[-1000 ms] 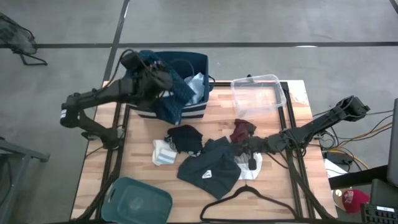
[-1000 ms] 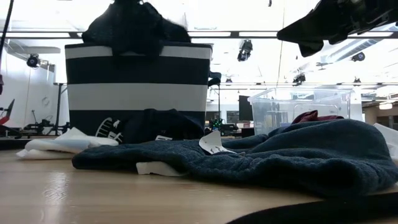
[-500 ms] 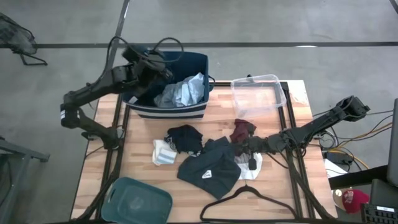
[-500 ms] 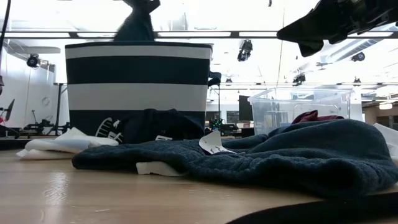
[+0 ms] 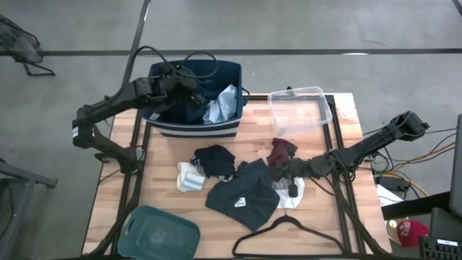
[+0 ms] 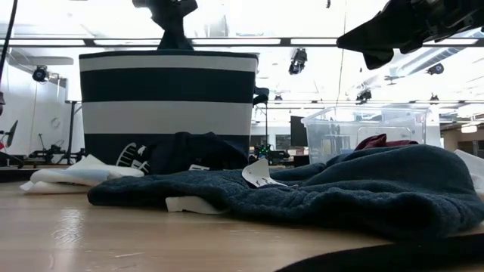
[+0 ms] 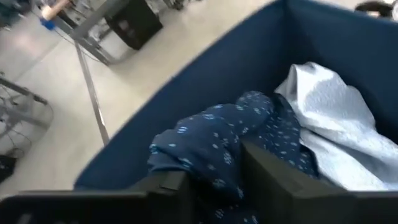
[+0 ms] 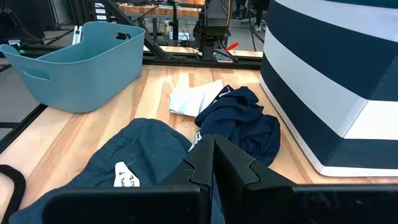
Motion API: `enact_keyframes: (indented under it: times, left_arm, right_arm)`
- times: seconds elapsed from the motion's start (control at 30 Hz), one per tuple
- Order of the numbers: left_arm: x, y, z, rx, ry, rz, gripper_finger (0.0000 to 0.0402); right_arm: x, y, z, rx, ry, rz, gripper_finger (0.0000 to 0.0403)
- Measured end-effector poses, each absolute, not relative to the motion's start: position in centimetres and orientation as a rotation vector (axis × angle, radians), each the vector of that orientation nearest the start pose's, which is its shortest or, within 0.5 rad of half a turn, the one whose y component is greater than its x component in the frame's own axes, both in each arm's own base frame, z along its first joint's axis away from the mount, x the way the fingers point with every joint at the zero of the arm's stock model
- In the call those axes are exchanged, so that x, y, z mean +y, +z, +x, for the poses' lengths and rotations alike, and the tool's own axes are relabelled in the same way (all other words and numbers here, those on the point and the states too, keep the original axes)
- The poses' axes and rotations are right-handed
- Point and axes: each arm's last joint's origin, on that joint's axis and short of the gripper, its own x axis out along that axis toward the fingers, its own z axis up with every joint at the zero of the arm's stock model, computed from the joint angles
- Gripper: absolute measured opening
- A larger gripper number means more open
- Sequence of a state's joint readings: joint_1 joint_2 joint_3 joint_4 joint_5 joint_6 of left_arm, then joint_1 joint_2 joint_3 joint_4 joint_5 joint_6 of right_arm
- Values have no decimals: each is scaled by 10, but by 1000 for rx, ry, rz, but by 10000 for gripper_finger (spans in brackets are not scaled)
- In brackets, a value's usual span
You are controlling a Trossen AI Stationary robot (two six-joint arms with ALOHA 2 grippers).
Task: Pick & Place Cloths
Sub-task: Put the blue polo shirt into the blue laundry organizer, then put the gray shorts into the transparent bin
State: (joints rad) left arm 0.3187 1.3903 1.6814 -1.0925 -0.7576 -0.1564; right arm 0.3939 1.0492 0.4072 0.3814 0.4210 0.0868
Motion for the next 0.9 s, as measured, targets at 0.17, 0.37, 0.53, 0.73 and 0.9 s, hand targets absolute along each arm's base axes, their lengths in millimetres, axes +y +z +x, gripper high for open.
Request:
enact_keyframes:
  times: [0.17, 0.37, 0.53, 0.73, 0.9]
  left_arm:
    - [94, 423, 232, 768, 1009, -21, 194]
    - [85, 418, 229, 854, 963, -2, 225]
    - [78, 415, 223, 916, 1012, 51, 227]
    - [67, 400, 220, 1043, 910, -11, 227]
    - [62, 389, 219, 1161, 748, -44, 227]
  right_arm:
    - [70, 209, 200, 238, -37, -17, 8]
    - [70, 209, 200, 238, -37, -17, 8]
    - [70, 209, 200, 238, -38, -8, 8]
    - [70, 209, 200, 238, -38, -6, 8]
    - [70, 209, 200, 238, -39, -7, 8]
